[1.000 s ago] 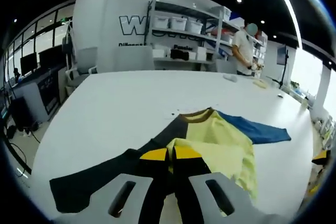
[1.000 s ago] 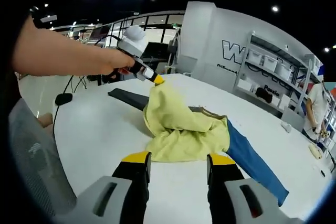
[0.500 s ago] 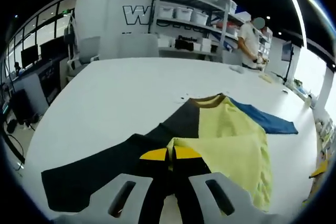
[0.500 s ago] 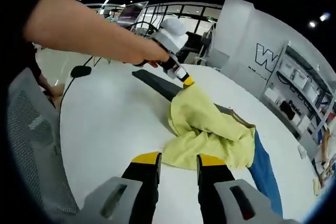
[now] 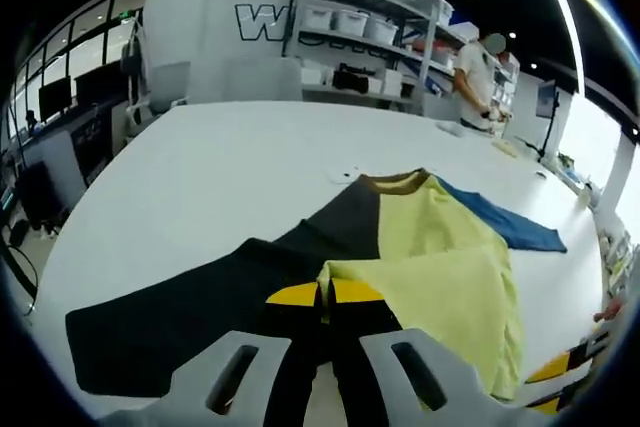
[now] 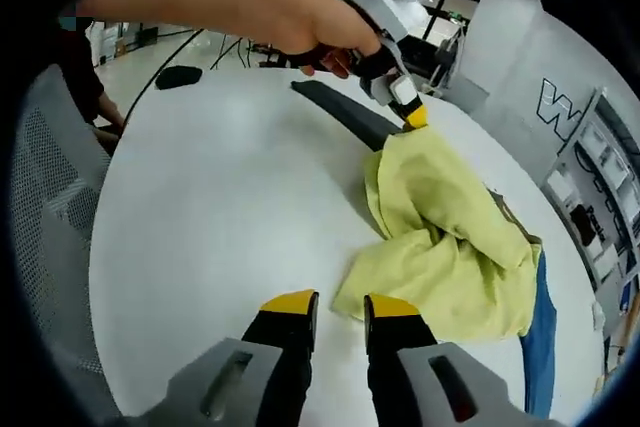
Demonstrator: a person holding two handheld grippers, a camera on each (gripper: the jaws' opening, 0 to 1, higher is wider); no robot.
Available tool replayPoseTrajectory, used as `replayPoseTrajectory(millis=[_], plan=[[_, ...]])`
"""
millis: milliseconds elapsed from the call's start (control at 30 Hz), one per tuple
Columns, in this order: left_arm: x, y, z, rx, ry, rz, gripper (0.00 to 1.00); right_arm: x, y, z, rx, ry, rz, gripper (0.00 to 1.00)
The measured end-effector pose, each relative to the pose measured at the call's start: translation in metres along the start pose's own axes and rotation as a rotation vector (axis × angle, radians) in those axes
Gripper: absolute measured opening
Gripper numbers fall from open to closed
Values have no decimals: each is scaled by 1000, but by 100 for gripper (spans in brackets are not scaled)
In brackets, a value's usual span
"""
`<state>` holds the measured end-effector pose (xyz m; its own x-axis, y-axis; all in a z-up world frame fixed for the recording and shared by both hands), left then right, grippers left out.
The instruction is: Fold the garment on the visible template until the final outline fits inside the template.
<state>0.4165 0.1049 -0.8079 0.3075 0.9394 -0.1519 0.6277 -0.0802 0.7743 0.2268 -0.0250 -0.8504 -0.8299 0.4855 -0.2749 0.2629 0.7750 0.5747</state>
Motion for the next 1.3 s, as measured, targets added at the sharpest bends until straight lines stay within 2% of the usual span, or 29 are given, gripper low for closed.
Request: replayPoseTrajectory(millis=[167, 200, 233, 267, 433, 567, 767, 967, 1167, 1300], plan=[[3, 0, -1, 0, 3, -8, 0, 0, -4, 9, 9, 22, 39, 16], [4, 0, -1, -1, 4, -8, 0, 1, -1, 9, -16, 33, 64, 15], [5, 0, -1, -1, 4, -8, 0, 0, -3, 9, -6, 30, 64, 14], [5, 1, -1, -1, 5, -7, 0, -2, -5, 11, 2, 33, 102, 13], [5, 1, -1, -3, 5, -5, 0, -9, -4, 7, -30, -1, 82, 6], [6, 0, -1, 2, 7, 1, 0, -12, -8, -2, -26, -39, 69, 0], [3, 2, -6, -1, 5, 8, 0, -17, -11, -7, -11, -45, 129, 0], [-1, 4, -21, -9, 2, 34, 0, -19, -5, -28, -40, -60, 139, 0], [-13, 4, -44, -32, -13, 69, 0, -24, -13, -55, -55, -90, 155, 0], [-23, -2, -62, -33, -24, 90, 0, -32, -16, -73, -75, -118, 161, 0]])
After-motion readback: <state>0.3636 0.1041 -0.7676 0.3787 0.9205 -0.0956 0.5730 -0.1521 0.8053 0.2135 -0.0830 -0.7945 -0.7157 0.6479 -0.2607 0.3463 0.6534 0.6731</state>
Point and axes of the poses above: the point that each gripper's makers call its tool centre point, and the gripper's own axes: z roughly forward along the fingers, x roughly to its left, y roughly out of its top, the point moved 1 cm from there along -z, roughly backward along the fingers, and after that the axes turned 6 degrees about x, right-handed, at the moved point
